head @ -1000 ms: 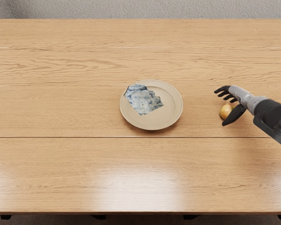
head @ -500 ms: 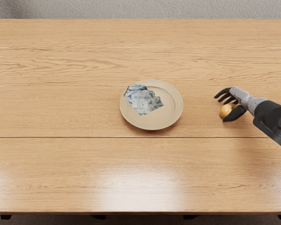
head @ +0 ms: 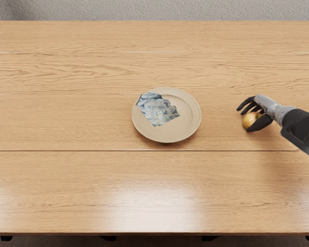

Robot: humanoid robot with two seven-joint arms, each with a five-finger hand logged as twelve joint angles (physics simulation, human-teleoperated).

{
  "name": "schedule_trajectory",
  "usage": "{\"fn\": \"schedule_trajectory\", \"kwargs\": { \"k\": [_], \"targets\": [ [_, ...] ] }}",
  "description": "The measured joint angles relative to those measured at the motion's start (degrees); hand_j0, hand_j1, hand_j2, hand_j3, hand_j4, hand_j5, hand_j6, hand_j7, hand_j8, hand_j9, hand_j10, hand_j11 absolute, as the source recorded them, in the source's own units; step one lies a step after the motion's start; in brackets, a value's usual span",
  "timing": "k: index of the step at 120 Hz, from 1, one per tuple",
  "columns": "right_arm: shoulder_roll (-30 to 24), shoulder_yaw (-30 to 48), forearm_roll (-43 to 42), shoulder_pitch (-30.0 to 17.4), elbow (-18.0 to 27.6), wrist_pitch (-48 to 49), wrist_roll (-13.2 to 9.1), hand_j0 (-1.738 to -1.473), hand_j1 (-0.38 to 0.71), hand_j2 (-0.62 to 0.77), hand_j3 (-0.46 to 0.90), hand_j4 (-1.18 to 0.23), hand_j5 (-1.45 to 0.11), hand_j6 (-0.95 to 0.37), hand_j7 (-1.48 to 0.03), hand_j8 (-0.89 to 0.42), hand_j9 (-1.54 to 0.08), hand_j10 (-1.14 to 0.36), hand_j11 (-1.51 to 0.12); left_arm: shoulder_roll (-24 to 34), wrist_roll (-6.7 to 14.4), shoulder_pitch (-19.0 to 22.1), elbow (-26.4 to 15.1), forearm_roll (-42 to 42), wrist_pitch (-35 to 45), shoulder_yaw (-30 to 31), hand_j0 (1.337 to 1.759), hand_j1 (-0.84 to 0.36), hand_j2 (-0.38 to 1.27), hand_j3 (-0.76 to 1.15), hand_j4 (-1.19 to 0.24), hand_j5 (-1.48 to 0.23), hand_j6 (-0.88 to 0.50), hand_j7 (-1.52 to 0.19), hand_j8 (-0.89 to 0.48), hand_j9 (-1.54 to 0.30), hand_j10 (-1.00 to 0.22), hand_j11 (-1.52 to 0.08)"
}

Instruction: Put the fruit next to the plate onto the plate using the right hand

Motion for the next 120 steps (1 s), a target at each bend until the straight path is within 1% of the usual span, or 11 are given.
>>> {"fn": "schedule_trajectory", "kwargs": {
  "k": [56,120],
  "targets": [
    [-1.3,1.72,0.02,1.55,0.8,2.9,-0.44,-1.658,0.2,0.04,0.0,-0.5,-0.66,-0.5,-0.65,-0.49,-0.66,-0.48,-0.66,0.0,-0.01,0.01,0.0,0.0,0.0,0.0,1.658,0.34,0.0,0.0,-0.01,-0.01,-0.01,-0.01,-0.01,-0.01,-0.01,-0.01],
    [-1.1,2.23,0.17,4.19,4.13,3.25,-0.79,-1.658,0.2,0.05,0.0,-0.5,-0.66,-0.5,-0.65,-0.49,-0.65,-0.48,-0.65,0.0,0.01,0.02,0.0,0.0,0.0,0.0,1.658,0.34,0.0,0.0,-0.01,-0.01,-0.01,-0.01,-0.01,-0.01,-0.01,-0.01]
  ]
}}
